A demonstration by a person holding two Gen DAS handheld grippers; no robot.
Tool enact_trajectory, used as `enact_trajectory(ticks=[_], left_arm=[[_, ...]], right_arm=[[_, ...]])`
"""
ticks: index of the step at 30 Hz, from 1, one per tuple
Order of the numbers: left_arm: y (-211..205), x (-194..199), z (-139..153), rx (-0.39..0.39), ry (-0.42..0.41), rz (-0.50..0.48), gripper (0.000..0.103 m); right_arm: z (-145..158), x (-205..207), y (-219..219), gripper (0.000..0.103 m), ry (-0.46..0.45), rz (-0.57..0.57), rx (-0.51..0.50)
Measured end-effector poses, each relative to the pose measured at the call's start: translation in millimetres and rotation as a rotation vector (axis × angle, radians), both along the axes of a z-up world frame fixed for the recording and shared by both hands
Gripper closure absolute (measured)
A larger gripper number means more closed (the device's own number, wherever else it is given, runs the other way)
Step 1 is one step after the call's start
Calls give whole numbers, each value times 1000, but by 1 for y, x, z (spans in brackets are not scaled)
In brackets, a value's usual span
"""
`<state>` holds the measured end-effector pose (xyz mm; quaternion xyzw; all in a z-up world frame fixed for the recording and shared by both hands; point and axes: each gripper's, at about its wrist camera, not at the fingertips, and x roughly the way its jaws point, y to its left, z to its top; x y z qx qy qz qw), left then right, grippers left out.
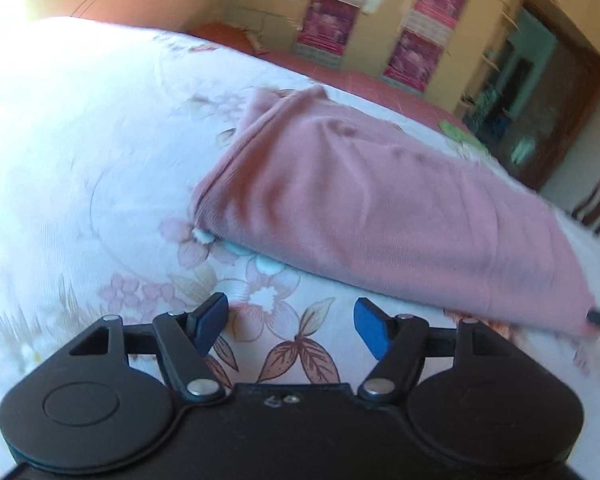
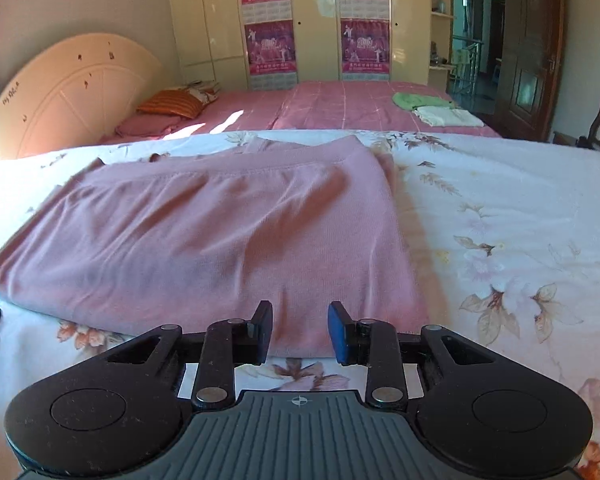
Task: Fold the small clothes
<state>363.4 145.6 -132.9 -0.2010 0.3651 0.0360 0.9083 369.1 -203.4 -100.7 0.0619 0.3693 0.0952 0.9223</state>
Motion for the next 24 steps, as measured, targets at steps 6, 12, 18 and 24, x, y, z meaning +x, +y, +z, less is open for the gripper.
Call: enact_trajectory(ticks=[6, 12, 18, 24], left_arm=[[38, 26, -19, -316, -97, 181, 34], [46, 51, -29, -448, -186, 278, 37], [43, 68, -32, -460, -223, 286, 41], [51, 78, -38, -505, -187, 324, 69]], right_arm=[[11, -2, 24, 86, -9, 5, 127], [11, 28, 50, 103, -38, 2, 239], [0, 77, 84, 103, -6, 11, 313], [-14, 92, 91, 103, 27, 17, 346]])
